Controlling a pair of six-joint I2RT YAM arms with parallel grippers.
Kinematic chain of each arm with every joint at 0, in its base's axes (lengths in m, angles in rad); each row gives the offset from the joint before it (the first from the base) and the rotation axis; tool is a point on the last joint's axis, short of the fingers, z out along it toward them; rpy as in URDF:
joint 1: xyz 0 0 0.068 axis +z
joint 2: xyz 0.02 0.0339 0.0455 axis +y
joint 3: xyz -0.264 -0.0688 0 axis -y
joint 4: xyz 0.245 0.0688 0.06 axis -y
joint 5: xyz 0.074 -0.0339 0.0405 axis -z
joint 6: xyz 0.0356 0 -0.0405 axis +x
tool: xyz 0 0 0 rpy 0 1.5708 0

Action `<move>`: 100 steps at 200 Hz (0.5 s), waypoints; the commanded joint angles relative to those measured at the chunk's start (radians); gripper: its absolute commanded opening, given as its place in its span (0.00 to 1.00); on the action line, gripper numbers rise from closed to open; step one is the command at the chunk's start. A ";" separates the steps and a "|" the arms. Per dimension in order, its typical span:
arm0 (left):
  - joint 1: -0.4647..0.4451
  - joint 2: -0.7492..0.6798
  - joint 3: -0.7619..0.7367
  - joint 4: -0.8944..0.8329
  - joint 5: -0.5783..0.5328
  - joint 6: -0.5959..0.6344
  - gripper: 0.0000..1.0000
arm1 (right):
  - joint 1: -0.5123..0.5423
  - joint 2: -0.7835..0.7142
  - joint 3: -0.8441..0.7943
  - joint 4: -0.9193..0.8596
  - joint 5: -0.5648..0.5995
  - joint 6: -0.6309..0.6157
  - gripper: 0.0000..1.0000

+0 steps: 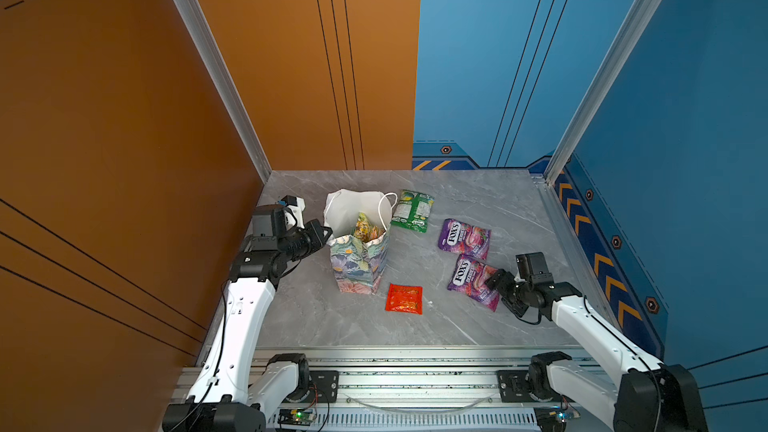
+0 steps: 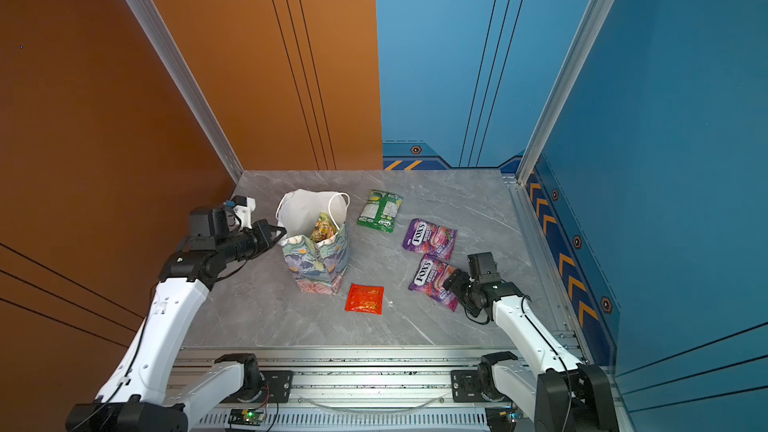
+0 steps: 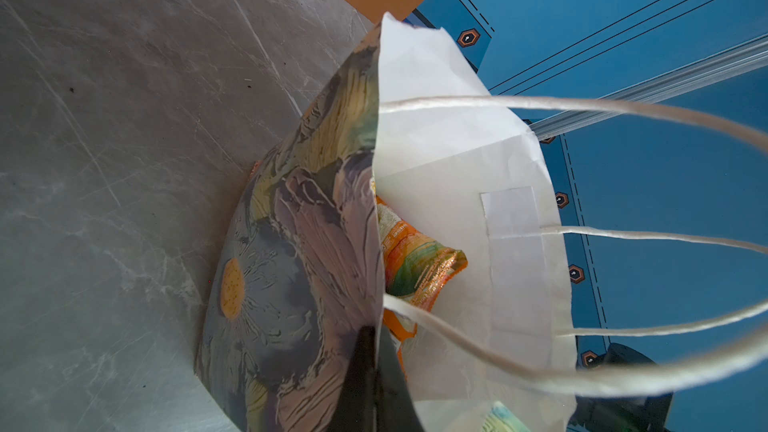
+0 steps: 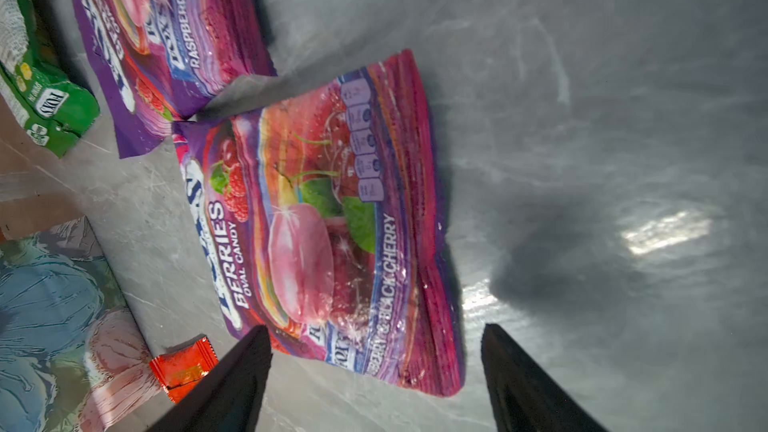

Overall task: Place the snacks into the paper bag
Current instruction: 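Lower the right gripper and grasp the purple Fox's Berries packet's edge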

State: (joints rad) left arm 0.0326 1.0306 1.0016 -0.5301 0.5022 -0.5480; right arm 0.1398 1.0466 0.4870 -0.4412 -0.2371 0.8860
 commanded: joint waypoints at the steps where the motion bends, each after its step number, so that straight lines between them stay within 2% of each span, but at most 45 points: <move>1: -0.002 -0.001 -0.001 -0.006 0.009 -0.005 0.00 | -0.016 0.003 -0.027 0.028 -0.024 -0.028 0.81; 76: -0.010 0.000 0.001 -0.007 0.003 -0.011 0.00 | -0.059 0.054 -0.112 0.229 -0.128 -0.007 0.77; 100: -0.011 -0.003 0.001 -0.007 0.002 -0.012 0.00 | -0.060 0.069 -0.126 0.280 -0.140 0.000 0.70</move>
State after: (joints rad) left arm 0.0303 1.0306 1.0016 -0.5304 0.5022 -0.5514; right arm 0.0860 1.0885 0.3962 -0.2283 -0.3473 0.8795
